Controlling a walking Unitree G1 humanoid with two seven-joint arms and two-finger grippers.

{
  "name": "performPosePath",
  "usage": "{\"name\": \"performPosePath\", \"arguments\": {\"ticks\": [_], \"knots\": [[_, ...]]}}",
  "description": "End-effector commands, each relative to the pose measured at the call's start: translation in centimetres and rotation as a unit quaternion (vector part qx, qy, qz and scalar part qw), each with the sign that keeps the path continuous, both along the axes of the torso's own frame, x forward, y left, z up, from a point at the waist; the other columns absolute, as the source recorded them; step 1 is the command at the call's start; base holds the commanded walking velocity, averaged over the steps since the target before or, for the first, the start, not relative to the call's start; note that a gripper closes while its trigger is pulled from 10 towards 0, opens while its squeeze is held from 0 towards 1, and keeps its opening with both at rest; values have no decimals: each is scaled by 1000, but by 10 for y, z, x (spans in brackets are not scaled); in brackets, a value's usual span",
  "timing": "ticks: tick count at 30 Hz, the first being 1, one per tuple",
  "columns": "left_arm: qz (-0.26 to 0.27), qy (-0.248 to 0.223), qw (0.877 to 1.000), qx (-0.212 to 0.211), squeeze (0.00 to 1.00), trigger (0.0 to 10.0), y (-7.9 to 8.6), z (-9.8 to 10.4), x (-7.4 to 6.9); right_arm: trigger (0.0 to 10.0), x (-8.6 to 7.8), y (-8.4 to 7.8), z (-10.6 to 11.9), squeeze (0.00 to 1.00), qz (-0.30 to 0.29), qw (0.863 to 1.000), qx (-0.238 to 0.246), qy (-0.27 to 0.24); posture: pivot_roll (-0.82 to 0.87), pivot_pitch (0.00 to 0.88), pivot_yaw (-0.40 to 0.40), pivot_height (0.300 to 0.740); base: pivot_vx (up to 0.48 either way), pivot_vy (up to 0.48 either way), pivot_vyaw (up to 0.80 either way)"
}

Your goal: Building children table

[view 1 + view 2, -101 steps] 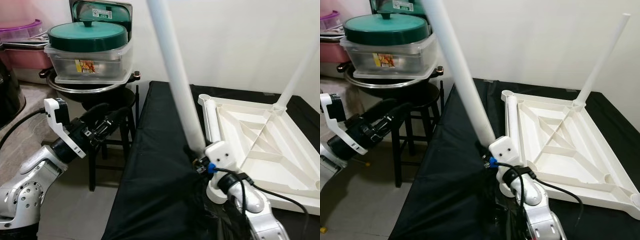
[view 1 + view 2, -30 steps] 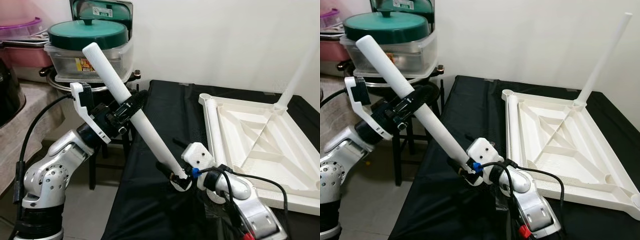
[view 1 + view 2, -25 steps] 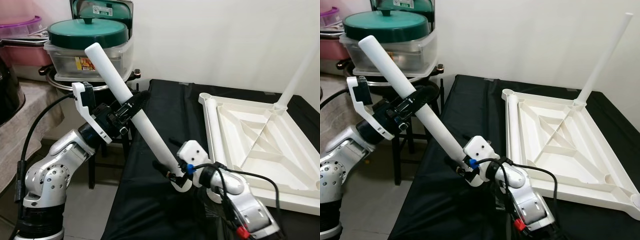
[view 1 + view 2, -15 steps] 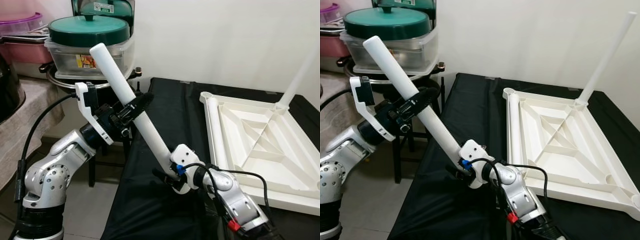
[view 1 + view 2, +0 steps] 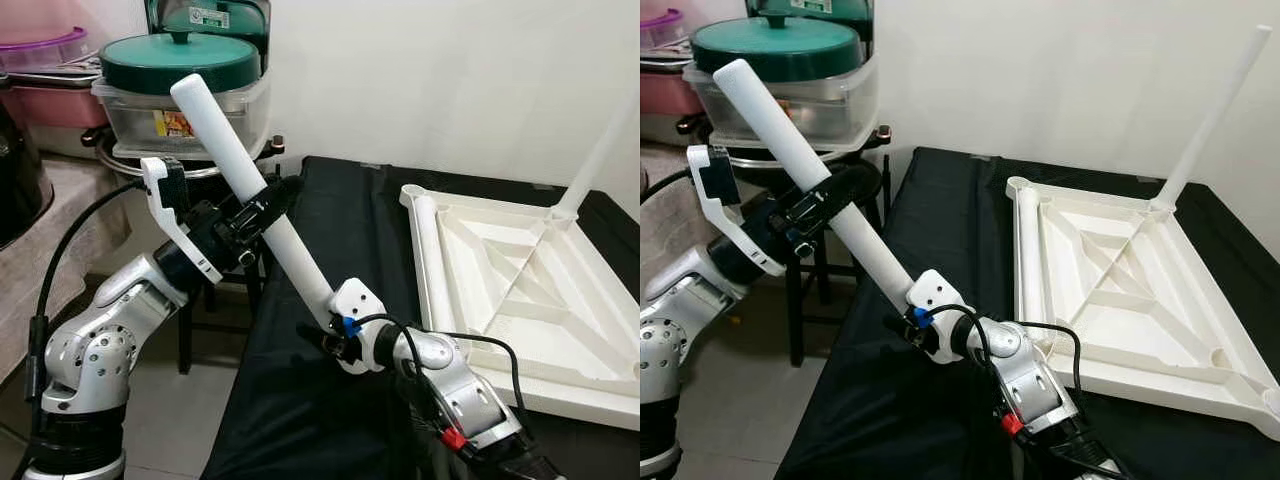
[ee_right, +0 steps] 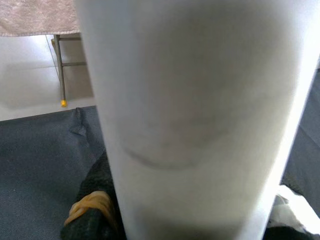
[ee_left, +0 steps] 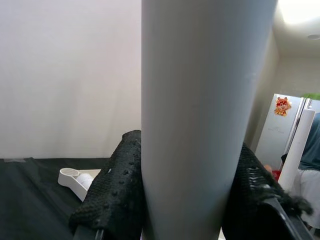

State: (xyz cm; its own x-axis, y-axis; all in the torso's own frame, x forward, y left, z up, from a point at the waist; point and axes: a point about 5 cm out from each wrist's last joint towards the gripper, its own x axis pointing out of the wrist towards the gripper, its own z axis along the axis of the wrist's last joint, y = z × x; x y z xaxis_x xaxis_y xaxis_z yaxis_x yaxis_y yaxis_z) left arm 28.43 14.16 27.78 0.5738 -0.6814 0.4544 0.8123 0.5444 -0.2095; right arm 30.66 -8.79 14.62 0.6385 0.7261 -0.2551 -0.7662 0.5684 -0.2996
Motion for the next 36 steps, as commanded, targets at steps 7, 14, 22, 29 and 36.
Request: {"name": "performPosePath", "arguments": {"ticks": [7, 14, 22, 29, 36], "knots": [[-20, -2, 1000, 14, 1000, 10000, -9, -6, 1, 0, 2, 7, 20, 0, 4, 999, 24, -40, 63, 0, -88, 740, 0, 0, 0], [-10, -6, 1000, 16, 1000, 10000, 2, -9, 4, 0, 18, -16, 22, 0, -110, 991, 16, -68, 60, 0, -85, 740, 0, 0, 0], [22, -5, 1000, 14, 1000, 10000, 11, -6, 8, 0, 28, -37, 20, 0, -193, 978, 12, -78, 62, 0, -85, 740, 0, 0, 0], [50, 6, 998, 23, 0, 10000, 22, -11, 9, 0, 29, -53, 25, 0, -252, 962, 50, -94, 58, 0, -83, 740, 0, 0, 0], [64, 12, 997, 32, 0, 10000, 23, -18, 9, 0, 26, -58, 31, 0, -274, 951, 95, -107, 53, 0, -85, 740, 0, 0, 0]]}}
